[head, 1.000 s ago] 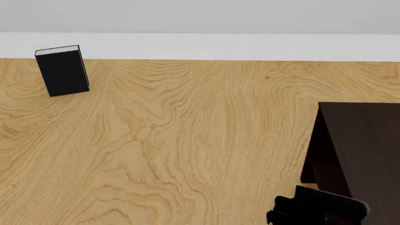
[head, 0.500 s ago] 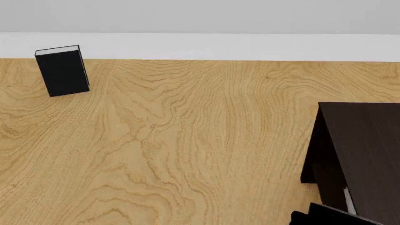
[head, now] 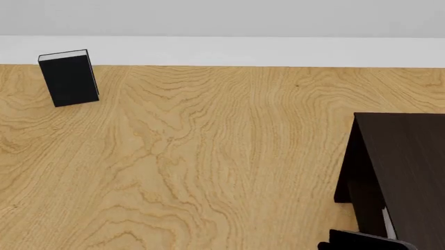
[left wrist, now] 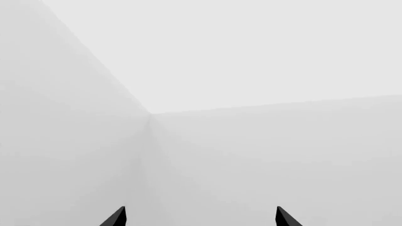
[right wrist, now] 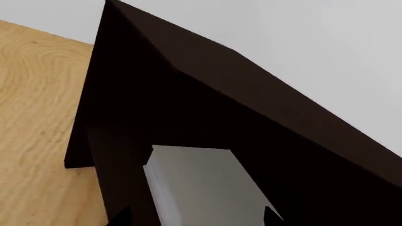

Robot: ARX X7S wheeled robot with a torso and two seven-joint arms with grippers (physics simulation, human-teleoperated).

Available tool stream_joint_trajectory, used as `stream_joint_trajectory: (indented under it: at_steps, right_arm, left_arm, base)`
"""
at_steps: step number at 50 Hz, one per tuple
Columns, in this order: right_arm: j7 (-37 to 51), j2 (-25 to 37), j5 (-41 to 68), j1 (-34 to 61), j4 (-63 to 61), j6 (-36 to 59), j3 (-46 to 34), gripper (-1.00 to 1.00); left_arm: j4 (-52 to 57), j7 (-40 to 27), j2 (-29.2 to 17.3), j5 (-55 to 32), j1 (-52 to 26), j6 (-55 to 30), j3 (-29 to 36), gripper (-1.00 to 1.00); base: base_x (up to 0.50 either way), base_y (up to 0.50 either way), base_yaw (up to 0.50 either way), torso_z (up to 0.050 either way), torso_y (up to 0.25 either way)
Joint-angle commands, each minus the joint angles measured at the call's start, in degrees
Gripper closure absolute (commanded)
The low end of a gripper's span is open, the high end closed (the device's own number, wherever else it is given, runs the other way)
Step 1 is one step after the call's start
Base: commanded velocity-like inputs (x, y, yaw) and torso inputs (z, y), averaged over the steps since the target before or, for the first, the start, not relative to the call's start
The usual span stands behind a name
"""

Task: Pick up the book on the right and place it on the cabinet shelf.

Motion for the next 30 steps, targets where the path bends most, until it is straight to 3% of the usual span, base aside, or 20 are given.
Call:
stream_joint_trajectory:
  at_steps: [1,30]
  right_arm:
    - [-9.36,-1.78,-1.89,3.31,-13.32,-2.7,-6.41,-1.0]
    - [-19.35,-1.85,0.48,3.74,-20.03,-9.77,-11.14,-1.0]
  left_arm:
    - [0.25,-0.27,-0.44,-0.55,0.59,-0.01,-0.98,-1.0]
    - [0.05,-0.56,-0.89,-0.55,0.49,0.54,-0.38,-1.0]
  base:
    - [0.0,0.01,0.02,0.0,0.0]
    - [0.0,0.01,0.02,0.001,0.003]
